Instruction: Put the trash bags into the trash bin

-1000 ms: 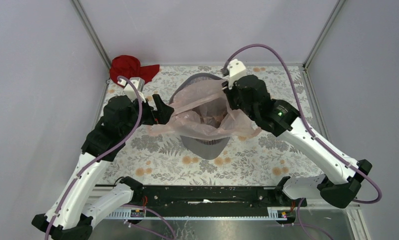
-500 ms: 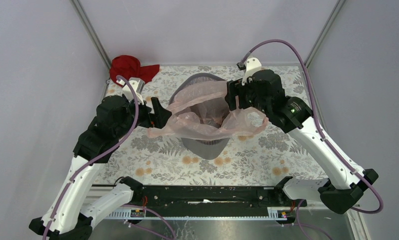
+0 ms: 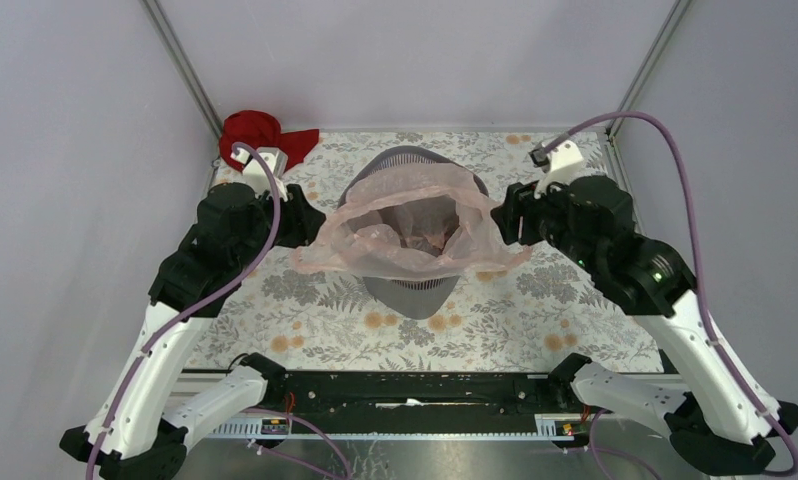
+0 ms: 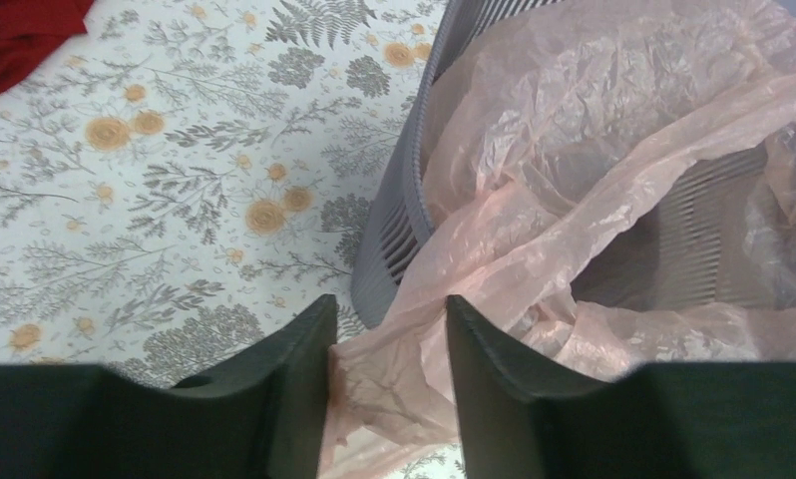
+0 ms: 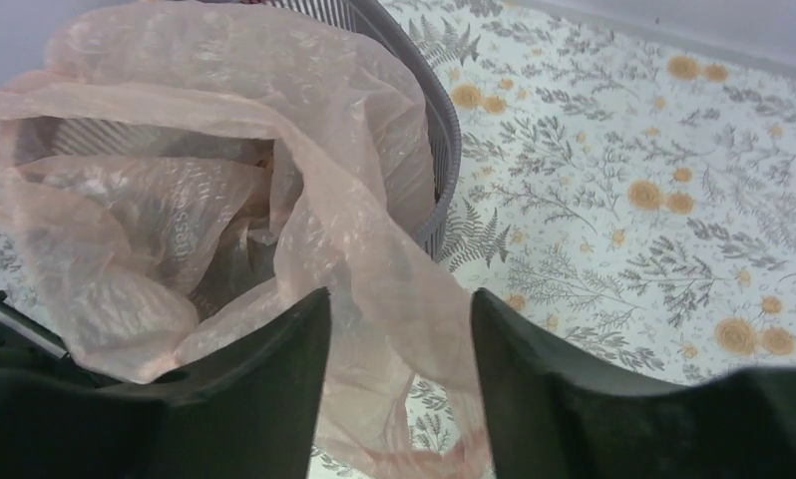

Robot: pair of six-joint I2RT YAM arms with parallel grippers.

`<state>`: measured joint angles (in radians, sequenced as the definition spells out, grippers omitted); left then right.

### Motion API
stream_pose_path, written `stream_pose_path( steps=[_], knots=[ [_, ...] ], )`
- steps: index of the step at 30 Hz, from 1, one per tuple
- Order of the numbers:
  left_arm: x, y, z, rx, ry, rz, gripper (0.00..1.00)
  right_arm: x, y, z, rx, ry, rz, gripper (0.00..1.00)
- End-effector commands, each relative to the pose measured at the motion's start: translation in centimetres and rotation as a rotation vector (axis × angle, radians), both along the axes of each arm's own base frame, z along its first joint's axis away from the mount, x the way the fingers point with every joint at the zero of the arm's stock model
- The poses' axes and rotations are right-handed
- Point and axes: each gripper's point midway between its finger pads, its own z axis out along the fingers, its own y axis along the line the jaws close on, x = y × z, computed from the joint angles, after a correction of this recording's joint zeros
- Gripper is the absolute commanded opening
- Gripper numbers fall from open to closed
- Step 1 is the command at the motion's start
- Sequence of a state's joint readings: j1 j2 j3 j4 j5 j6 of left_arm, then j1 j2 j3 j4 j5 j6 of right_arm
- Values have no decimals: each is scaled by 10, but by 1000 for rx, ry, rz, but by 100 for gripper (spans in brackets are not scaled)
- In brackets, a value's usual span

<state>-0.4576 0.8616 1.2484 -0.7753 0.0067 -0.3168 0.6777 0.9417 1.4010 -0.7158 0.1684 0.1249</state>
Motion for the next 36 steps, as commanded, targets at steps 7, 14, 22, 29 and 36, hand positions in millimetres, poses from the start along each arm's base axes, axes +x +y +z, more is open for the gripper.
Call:
stream_pose_path(
  steps=[7, 14, 22, 29, 36],
  knots=[
    [14, 6, 26, 9, -73, 45, 29, 23, 17, -27, -36, 33, -1, 51],
    [37, -1, 19, 30, -78, 58, 13, 53, 8, -36, -149, 17, -104, 23],
    [65, -8, 12, 52, -64, 88, 7, 87, -4, -38, -180, 15, -203, 10],
    [81, -10, 6, 11, -71, 140, 1, 103, -7, -26, -168, -10, -241, 12],
    [87, -7, 8, -70, -125, 198, 0, 132, -10, -33, -86, -10, -281, 18]
  ],
)
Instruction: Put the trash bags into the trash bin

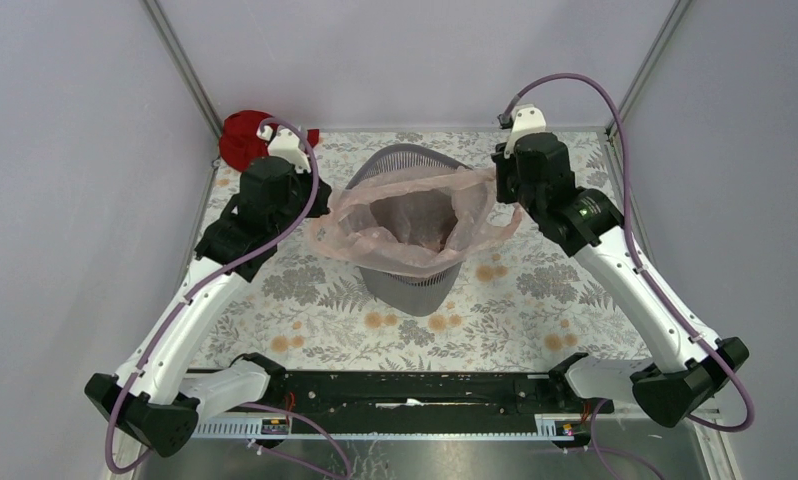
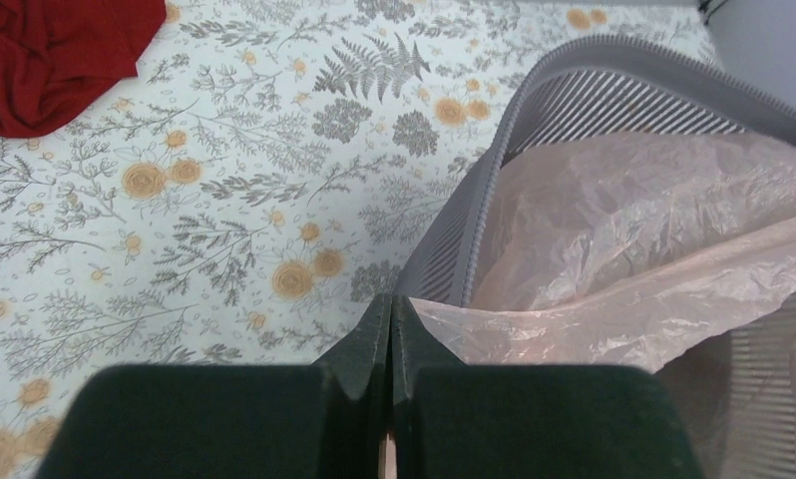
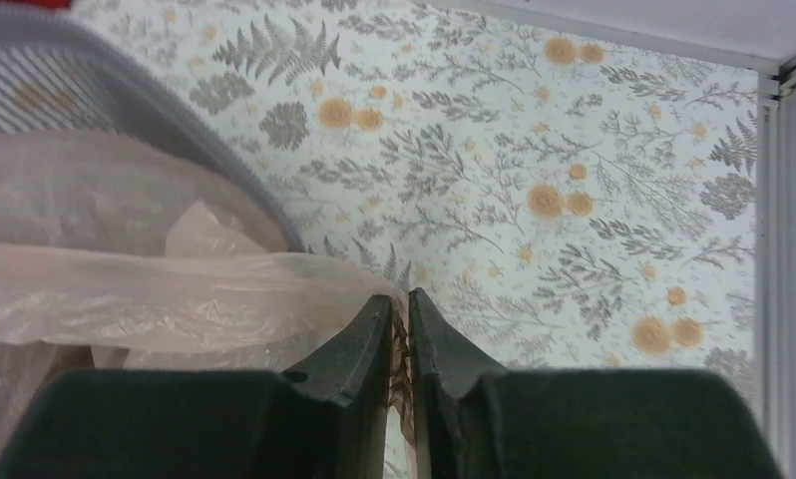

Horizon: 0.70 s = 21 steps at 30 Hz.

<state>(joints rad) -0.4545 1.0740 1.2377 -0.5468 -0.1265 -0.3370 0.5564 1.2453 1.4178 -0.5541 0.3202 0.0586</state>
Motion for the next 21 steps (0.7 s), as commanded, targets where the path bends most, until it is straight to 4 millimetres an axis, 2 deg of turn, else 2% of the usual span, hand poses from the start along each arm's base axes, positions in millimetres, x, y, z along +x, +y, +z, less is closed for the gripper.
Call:
stream_pose_path(
  steps=[1, 5, 8, 14, 16, 21],
  knots=[
    [10, 6, 22, -94, -117, 71, 1, 34, -1, 10, 126, -60, -42, 18],
    [16, 9, 10, -110, -116, 103, 1, 55, 10, -11, 286, -8, -4, 18],
    [22, 6, 2, -129, -112, 100, 1, 55, 25, -25, 314, 44, 64, 16],
    [31, -1, -13, -180, -67, 81, 0, 49, 38, -56, 362, 116, 117, 16],
    [31, 1, -26, -202, -42, 86, 0, 48, 43, -58, 379, 135, 136, 16],
    [23, 6, -66, -264, 57, 99, 0, 58, 45, -40, 370, 110, 138, 20]
  ],
)
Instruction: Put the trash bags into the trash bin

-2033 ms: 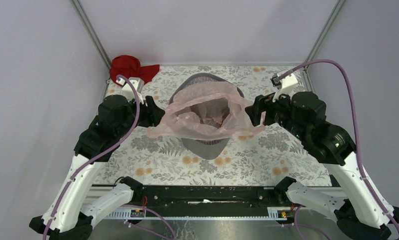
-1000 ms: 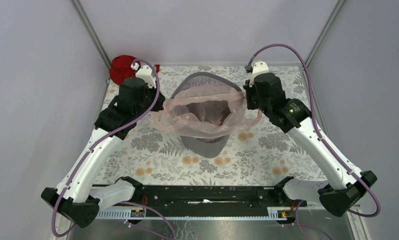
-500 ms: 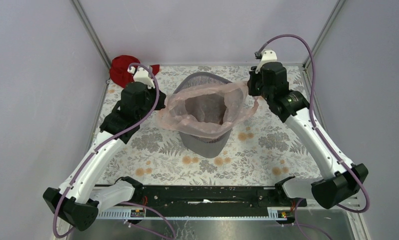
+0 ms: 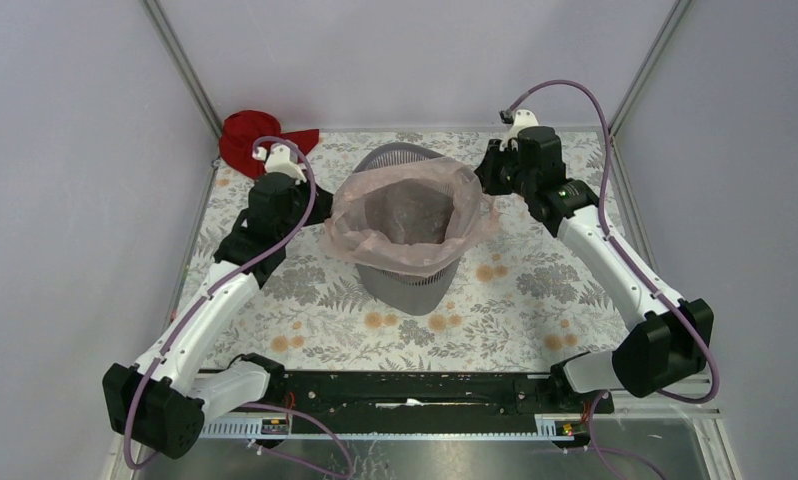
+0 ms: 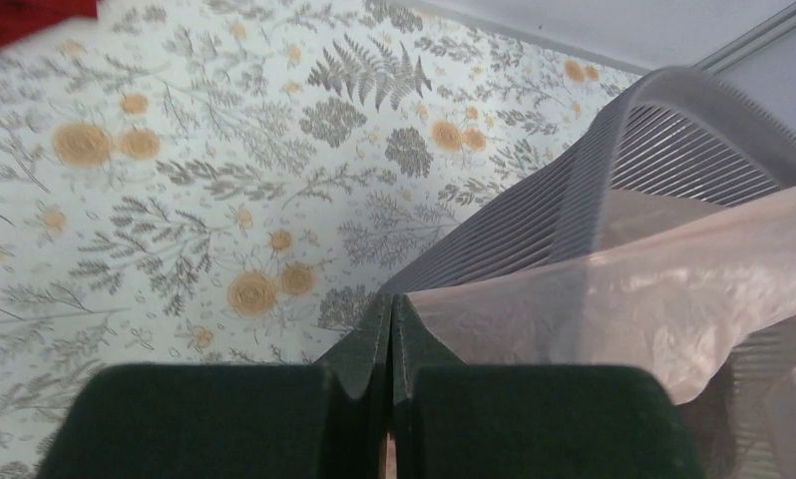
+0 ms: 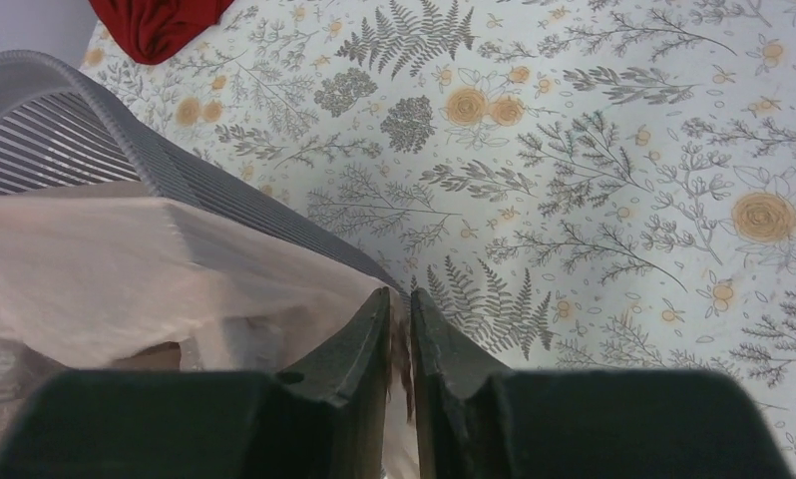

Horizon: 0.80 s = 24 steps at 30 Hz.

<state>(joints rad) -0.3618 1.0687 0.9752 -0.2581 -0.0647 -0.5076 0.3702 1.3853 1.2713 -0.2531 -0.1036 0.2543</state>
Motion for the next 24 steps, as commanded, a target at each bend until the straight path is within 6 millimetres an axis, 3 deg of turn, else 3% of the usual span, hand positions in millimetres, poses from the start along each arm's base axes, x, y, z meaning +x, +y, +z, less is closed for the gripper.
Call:
stream_pose_path(
  steps=[1, 4, 6, 10, 13, 17, 20, 24],
  knots=[
    [-6, 3, -18, -86, 35, 11, 0, 10, 10, 21, 23, -33, 29, 21],
    [-13, 3, -16, -110, 42, -13, 0, 16, 4, 21, 15, -42, 8, 23],
    [-15, 4, 2, -122, 10, -19, 0, 20, -3, 10, 12, -21, -12, 22],
    [-13, -1, 55, -157, -87, -53, 0, 20, -9, -20, 78, 42, -9, 6],
    [-6, -5, 68, -174, -110, -62, 0, 14, -1, -41, 116, 91, 22, 0],
    [13, -14, 41, -180, -42, -68, 0, 10, 3, -43, 144, 107, 33, 0],
    [23, -7, 9, -173, 20, -26, 0, 12, 7, -21, 169, 78, 50, 0],
    [21, 18, -33, -175, 90, 46, 0, 17, 16, 14, 212, 25, 90, 0]
  ],
)
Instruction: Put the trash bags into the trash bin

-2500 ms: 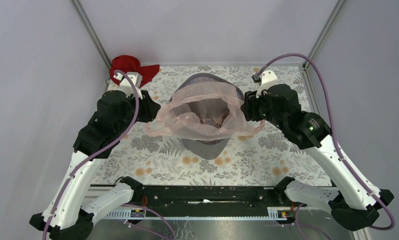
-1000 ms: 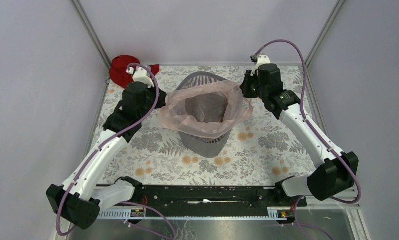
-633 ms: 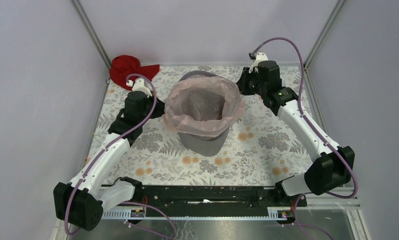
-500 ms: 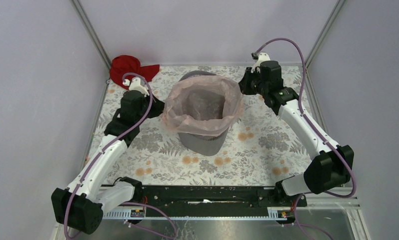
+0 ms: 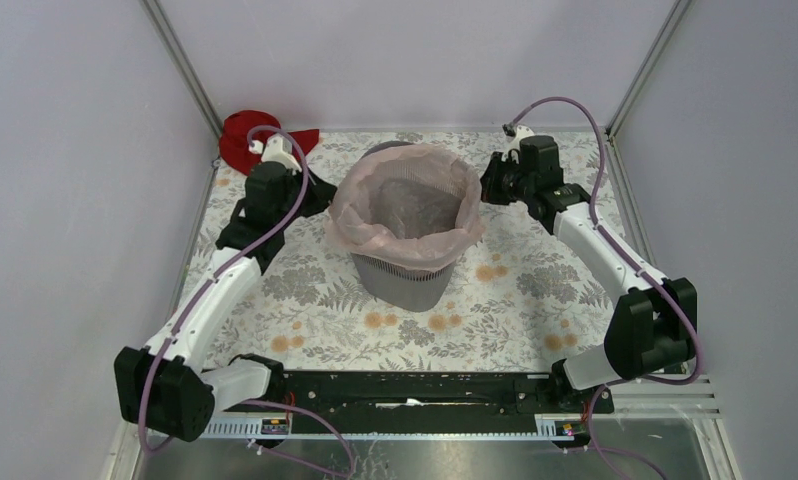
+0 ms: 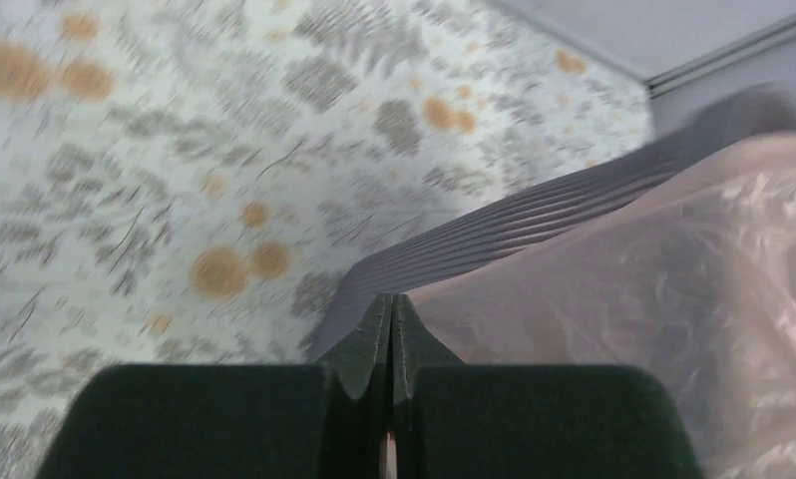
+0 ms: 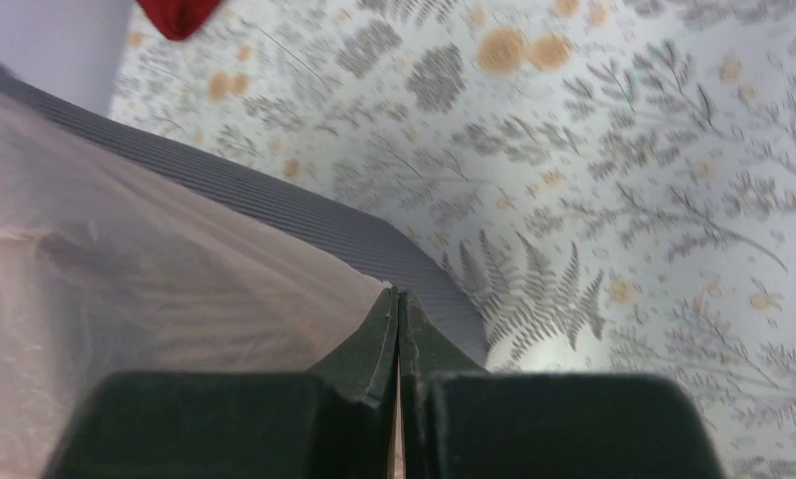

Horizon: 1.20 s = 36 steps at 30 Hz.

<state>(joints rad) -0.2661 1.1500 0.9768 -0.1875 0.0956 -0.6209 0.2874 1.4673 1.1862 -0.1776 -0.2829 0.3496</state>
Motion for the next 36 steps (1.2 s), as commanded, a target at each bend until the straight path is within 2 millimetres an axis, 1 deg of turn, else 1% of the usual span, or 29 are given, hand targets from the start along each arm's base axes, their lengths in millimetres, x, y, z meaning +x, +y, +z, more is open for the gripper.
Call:
stream_pose_path(
  steps=[1, 3, 4, 6, 8, 10, 12, 14, 15, 16, 18, 23, 25, 26, 28, 31, 33, 36],
  knots=[
    [-2, 24, -32, -29, 51, 62, 0, 12, 17, 68, 99, -139, 52, 0],
    [-7, 27, -44, -54, 83, 58, 0, 16, 19, 64, 110, -131, 55, 0],
    [-10, 25, -47, -70, 98, 47, 0, 18, 21, 57, 112, -115, 56, 0],
    [-14, 19, -43, -100, 99, 13, 0, 19, 22, 39, 112, -86, 52, 0],
    [-15, 13, -27, -122, 75, -16, 0, 18, 18, 18, 101, -55, 32, 0],
    [-14, 10, -3, -136, 36, -38, 0, 15, 14, -1, 96, -30, 18, 0],
    [-12, 4, 23, -152, -10, -72, 0, 12, 11, -16, 90, -5, 9, 0],
    [-10, -1, 38, -166, -32, -100, 0, 8, 8, -26, 84, 17, 4, 0],
    [-9, -2, 42, -171, -36, -103, 0, 6, 8, -29, 84, 26, 6, 0],
    [-8, -2, 41, -172, -35, -99, 0, 5, 9, -31, 85, 30, 9, 0],
    [-4, 2, 28, -161, -9, -76, 1, 3, 10, -26, 92, 28, 16, 0],
    [0, 10, -40, -140, 151, -40, 0, 7, 10, 9, 93, -34, 25, 0],
    [-1, 15, -56, -156, 180, -28, 0, 8, 11, 19, 100, -48, 29, 0],
    [-4, 16, -63, -165, 191, -26, 0, 8, 12, 21, 106, -49, 35, 0],
    [-6, 17, -66, -171, 188, -30, 0, 7, 13, 15, 109, -36, 38, 0],
    [-9, 14, -66, -172, 202, -51, 0, 4, 13, -6, 104, 8, 35, 0],
    [-10, 9, -56, -187, 192, -82, 0, 1, 11, -21, 91, 32, 29, 0],
    [-13, 4, -29, -200, 140, -120, 0, -7, 4, -36, 64, 53, 11, 0]
  ],
)
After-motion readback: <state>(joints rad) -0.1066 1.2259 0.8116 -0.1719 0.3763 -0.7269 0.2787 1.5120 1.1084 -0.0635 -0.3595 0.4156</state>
